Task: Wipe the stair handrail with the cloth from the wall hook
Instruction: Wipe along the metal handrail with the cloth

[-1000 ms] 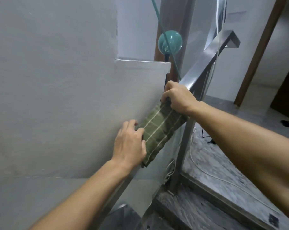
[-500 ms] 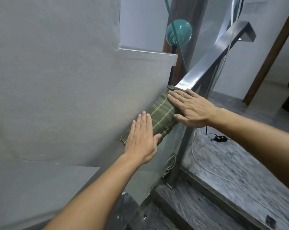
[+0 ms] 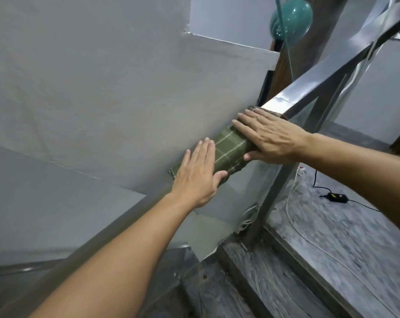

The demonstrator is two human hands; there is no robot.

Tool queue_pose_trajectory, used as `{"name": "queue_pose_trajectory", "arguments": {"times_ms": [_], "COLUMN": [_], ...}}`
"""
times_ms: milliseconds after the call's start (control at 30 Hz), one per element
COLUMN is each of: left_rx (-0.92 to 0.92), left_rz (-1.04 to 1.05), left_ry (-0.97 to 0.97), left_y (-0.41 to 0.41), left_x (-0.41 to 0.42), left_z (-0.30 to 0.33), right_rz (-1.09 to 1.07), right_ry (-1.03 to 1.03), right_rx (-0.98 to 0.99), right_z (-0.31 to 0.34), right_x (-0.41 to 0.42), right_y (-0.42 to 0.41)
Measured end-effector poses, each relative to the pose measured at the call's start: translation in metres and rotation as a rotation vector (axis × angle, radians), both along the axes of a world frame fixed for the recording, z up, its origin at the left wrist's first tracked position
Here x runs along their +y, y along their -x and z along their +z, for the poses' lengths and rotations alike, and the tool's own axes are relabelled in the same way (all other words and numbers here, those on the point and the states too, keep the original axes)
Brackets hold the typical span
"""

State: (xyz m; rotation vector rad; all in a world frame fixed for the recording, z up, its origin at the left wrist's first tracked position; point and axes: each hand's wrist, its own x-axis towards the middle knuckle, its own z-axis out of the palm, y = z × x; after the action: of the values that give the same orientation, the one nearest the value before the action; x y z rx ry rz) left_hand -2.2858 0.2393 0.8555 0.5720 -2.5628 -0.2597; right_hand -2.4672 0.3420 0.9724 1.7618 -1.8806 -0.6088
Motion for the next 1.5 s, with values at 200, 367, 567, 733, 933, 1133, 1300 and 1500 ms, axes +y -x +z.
{"name": "queue_pose_trajectory", "arguments": {"times_ms": [200, 367, 567, 733, 933, 1133, 1300, 1500], "left_rx": [-0.041, -0.05, -0.087, -0.122, -0.102, -0.085, -0.1, -0.211], "left_rz": [0.077, 0.13, 0.192, 0.221, 0.272, 0.32, 0.328, 0.366], "left_ry": [-0.017, -0.03, -0.071, -0.079, -0.146, -0.193, -0.223, -0.273], "left_y": [-0.023, -0.053, -0.098, -0.137, -0.181, -0.224, -0.268, -0.346], "left_x": [-0.001, -0.004, -0.009, -0.013, -0.022, -0.03, -0.039, -0.054], "left_z": [-0.016, -0.032, -0.058, -0.081, -0.108, -0.137, -0.165, -0.21], "right_rz": [0.067, 0.123, 0.16, 0.189, 0.245, 0.264, 0.297, 0.336], "right_ry": [0.032, 0.033, -0.029, -0.059, -0.051, -0.078, -0.083, -0.1], "right_rx": [-0.038, -0.033, 0.022, 0.033, 0.024, 0.039, 0.041, 0.066], "right_z": [-0.016, -0.036, -0.06, -0.085, -0.114, -0.145, -0.175, -0.228], "right_x": [-0.004, -0.012, -0.03, -0.045, -0.056, -0.07, -0.08, -0.1], "right_y": [-0.023, -0.052, -0.093, -0.13, -0.173, -0.218, -0.26, -0.336]}}
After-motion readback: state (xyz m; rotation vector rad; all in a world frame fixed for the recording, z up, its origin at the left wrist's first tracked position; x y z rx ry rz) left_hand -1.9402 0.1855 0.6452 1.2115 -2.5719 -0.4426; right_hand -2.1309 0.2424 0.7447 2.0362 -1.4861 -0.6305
